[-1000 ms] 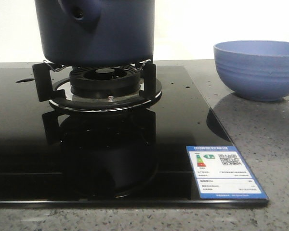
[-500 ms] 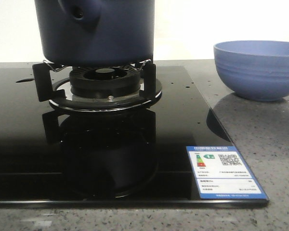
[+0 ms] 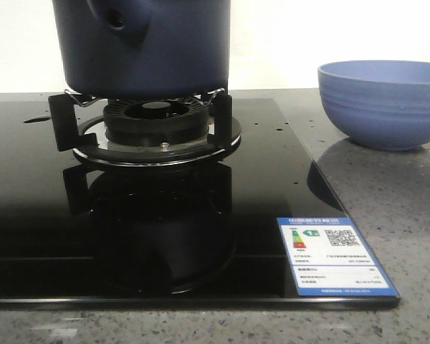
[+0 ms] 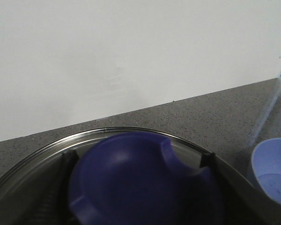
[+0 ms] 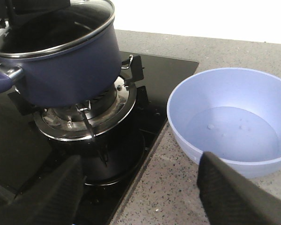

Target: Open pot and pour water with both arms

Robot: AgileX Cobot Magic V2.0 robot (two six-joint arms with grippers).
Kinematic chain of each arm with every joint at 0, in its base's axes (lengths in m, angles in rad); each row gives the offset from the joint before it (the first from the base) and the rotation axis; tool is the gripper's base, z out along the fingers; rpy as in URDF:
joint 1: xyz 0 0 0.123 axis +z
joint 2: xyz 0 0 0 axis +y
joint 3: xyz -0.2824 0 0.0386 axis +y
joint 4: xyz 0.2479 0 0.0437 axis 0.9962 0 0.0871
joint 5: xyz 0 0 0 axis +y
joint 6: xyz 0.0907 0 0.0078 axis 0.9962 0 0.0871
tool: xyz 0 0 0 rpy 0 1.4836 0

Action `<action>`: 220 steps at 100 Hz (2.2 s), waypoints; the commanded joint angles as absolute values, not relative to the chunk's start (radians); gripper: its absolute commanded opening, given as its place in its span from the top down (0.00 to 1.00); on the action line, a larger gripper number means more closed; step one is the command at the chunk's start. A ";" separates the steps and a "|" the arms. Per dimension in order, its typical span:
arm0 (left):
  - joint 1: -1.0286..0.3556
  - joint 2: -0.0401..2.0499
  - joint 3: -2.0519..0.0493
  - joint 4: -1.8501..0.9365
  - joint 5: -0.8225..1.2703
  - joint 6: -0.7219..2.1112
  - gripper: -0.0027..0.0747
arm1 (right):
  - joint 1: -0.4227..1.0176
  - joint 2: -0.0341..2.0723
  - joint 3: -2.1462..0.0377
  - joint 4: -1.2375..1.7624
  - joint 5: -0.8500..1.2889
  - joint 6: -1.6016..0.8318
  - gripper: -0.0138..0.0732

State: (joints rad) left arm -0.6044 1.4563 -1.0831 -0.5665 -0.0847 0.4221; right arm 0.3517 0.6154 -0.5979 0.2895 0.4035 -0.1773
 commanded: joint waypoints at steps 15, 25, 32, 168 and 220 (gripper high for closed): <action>-0.611 1.428 -1.116 -0.541 -0.138 0.422 0.34 | 0.351 0.621 -0.633 0.289 0.335 -0.188 0.30; -0.611 1.428 -1.116 -0.541 -0.138 0.422 0.37 | 0.351 0.621 -0.633 0.289 0.335 -0.188 0.30; -0.611 1.428 -1.116 -0.541 -0.142 0.422 0.41 | 0.351 0.621 -0.633 0.289 0.335 -0.188 0.30; -0.400 1.131 -1.116 -0.458 -0.047 0.422 0.53 | 0.113 0.823 -0.852 0.278 0.570 -0.188 0.30; -0.152 1.049 -1.116 -0.458 0.094 0.422 0.53 | -0.029 1.364 -1.289 0.129 0.858 -0.155 0.30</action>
